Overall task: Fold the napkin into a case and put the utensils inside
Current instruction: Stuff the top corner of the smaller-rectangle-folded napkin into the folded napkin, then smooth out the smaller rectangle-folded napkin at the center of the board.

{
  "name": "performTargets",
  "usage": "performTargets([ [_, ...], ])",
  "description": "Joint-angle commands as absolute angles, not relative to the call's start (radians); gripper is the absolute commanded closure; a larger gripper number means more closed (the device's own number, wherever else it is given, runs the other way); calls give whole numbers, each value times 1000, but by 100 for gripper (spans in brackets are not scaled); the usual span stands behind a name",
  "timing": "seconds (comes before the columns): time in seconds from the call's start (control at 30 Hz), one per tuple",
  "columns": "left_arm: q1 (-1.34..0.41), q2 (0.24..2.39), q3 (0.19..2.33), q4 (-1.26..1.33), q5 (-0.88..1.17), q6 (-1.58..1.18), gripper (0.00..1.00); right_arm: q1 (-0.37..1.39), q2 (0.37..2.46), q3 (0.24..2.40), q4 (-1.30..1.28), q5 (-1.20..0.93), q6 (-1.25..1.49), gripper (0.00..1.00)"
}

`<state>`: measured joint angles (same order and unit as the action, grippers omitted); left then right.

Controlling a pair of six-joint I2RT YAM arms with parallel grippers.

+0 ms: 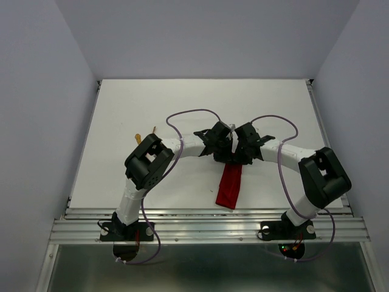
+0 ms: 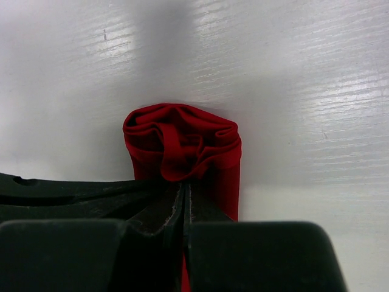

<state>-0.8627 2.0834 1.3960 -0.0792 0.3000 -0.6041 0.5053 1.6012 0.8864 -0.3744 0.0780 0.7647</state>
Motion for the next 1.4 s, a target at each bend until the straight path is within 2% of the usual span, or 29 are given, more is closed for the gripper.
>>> performTargets([
  [0.0,-871,2091,1420,-100,296,-592,100,515,1654,908,-388,124,807,99],
  [0.37,-858,1993,1404,-158,269,-574,100,515,1716,930,-436,218,902,99],
  [0.77,-747,1819,1355,-258,158,-474,100,505,1835,1023,-442,268,1137,99],
  [0.87,-747,1786,1330,-262,134,-457,93,496,1876,1063,-440,262,1163,99],
  [1.03,-752,1695,1223,-232,91,-433,67,477,1907,1121,-440,244,1154,99],
  [1.13,-778,1646,1171,-224,58,-382,64,477,1911,1138,-442,235,1129,99],
  [1.23,-845,1632,1157,-253,-79,-307,59,466,1911,1137,-440,224,1111,99],
  [1.37,-907,1641,1152,-256,-158,-259,53,466,1898,1127,-439,222,1092,99],
])
